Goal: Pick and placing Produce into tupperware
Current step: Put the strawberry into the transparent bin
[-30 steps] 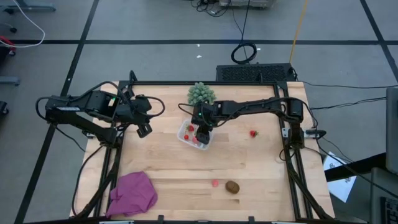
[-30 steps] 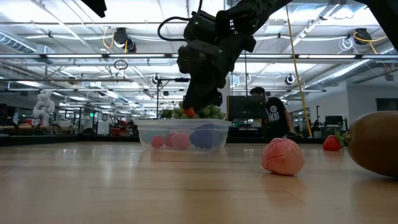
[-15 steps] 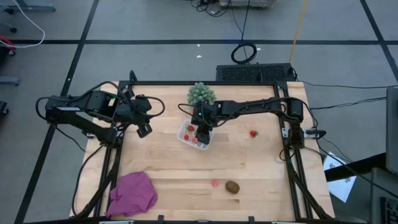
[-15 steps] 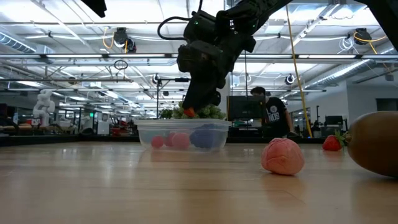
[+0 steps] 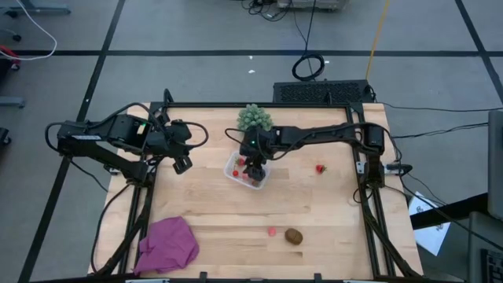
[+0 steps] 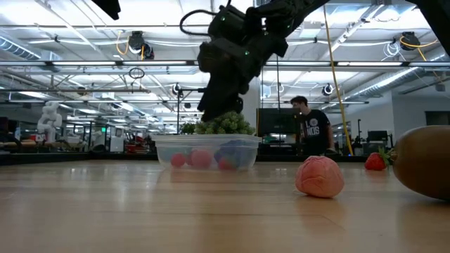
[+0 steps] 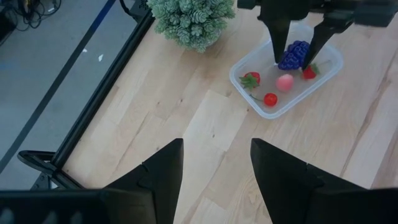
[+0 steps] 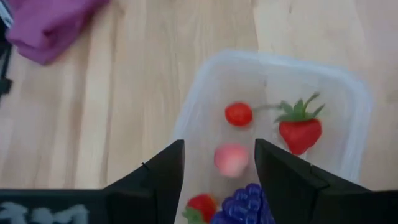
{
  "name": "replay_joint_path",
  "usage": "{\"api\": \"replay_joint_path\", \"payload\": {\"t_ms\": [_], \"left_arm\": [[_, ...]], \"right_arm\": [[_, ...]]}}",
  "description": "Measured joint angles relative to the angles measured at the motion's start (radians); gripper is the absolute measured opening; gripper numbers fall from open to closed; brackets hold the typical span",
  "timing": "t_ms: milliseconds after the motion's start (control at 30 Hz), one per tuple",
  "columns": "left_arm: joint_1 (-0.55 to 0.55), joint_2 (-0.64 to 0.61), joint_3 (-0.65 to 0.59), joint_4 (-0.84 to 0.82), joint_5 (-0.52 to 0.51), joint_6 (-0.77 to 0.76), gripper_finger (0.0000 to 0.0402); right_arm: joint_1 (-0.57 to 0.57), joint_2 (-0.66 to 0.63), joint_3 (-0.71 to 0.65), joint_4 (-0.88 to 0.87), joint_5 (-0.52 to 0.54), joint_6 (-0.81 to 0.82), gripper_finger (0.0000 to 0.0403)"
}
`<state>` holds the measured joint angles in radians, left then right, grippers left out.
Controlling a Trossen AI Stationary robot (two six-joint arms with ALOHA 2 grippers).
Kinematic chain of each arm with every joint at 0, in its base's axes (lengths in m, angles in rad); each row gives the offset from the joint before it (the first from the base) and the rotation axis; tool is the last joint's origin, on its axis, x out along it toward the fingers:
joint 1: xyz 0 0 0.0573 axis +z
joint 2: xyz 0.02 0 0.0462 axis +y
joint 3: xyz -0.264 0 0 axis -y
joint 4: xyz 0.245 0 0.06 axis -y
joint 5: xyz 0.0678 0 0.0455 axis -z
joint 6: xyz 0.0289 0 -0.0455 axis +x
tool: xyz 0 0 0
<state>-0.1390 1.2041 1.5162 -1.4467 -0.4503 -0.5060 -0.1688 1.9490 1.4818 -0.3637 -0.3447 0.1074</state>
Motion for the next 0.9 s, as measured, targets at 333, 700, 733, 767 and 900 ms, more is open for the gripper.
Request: {"api": "replay_joint_path", "payload": {"t_ms": [333, 700, 733, 767, 900], "left_arm": [[0.0, 0.0, 0.0, 0.0, 0.005, -0.005, 0.0191], [0.0, 0.0, 0.0, 0.0, 0.069, -0.04, 0.0191], [0.0, 0.0, 0.0, 0.0, 0.069, -0.046, 0.0191], [0.0, 0.0, 0.0, 0.001, 0.069, -0.048, 0.0191], [0.0, 0.0, 0.0, 0.012, 0.079, -0.055, 0.0191]], "right_arm": [[0.038, -0.217, 0.0, -0.034, 0.002, 0.031, 0.0187], [0.279, -0.565, 0.001, -0.25, 0.199, 0.126, 0.0187], [0.309, -0.585, 0.002, -0.289, 0.264, 0.15, 0.0187], [0.337, -0.603, 0.002, -0.338, 0.323, 0.182, 0.0187], [0.435, -0.642, -0.02, -0.518, 0.525, 0.352, 0.0187]]}}
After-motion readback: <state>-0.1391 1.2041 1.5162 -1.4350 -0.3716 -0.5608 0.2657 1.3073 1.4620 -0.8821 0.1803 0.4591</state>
